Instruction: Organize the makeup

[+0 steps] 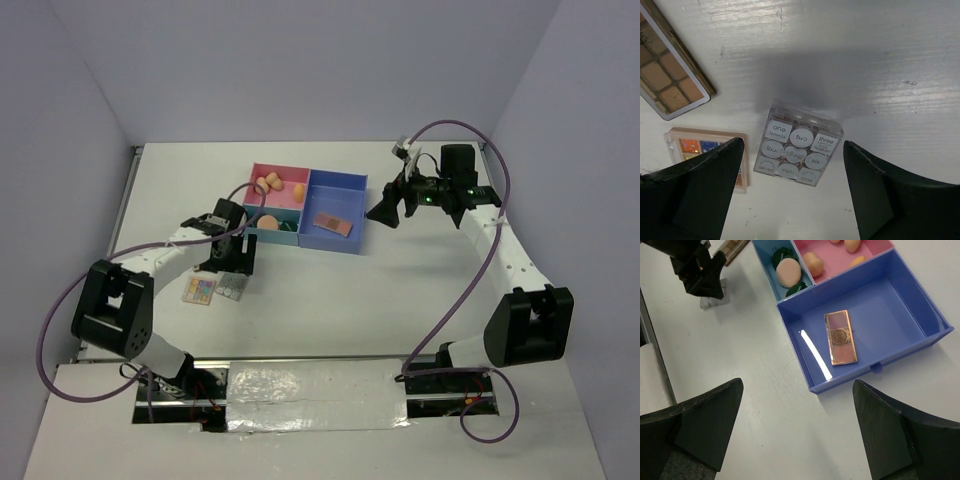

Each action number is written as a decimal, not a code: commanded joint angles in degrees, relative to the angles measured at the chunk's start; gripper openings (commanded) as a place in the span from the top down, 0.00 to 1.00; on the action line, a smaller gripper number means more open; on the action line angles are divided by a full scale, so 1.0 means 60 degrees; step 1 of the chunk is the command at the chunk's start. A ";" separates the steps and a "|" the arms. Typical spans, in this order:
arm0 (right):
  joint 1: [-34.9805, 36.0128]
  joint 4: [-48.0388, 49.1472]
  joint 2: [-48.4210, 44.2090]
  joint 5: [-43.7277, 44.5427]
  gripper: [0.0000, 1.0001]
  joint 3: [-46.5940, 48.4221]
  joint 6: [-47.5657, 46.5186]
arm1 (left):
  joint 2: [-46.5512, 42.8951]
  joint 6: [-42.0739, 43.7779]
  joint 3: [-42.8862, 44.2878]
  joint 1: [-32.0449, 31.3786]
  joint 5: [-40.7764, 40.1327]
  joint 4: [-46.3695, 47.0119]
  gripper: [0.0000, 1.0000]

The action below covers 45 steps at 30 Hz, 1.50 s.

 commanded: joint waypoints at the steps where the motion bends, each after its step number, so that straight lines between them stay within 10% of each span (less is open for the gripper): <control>1: -0.0016 0.0462 -0.0276 -0.0442 0.03 0.0044 0.0216 | 0.0370 0.0530 -0.0042 -0.0044 0.0148 -0.0001 0.07; 23: -0.0045 0.0447 -0.0437 -0.0281 0.03 -0.0088 0.0216 | 0.1368 0.0853 0.0192 -0.0073 0.0896 -0.0133 0.11; 36: -0.0118 0.0403 -0.0539 -0.0164 0.03 -0.0190 0.0143 | 0.0153 -0.0099 0.0396 -0.0278 0.0133 -0.0265 0.74; 45: -0.0235 0.0316 -0.0671 -0.0105 0.03 -0.0175 0.0099 | -0.1590 -0.0816 0.0661 -0.0395 0.2327 0.0583 0.81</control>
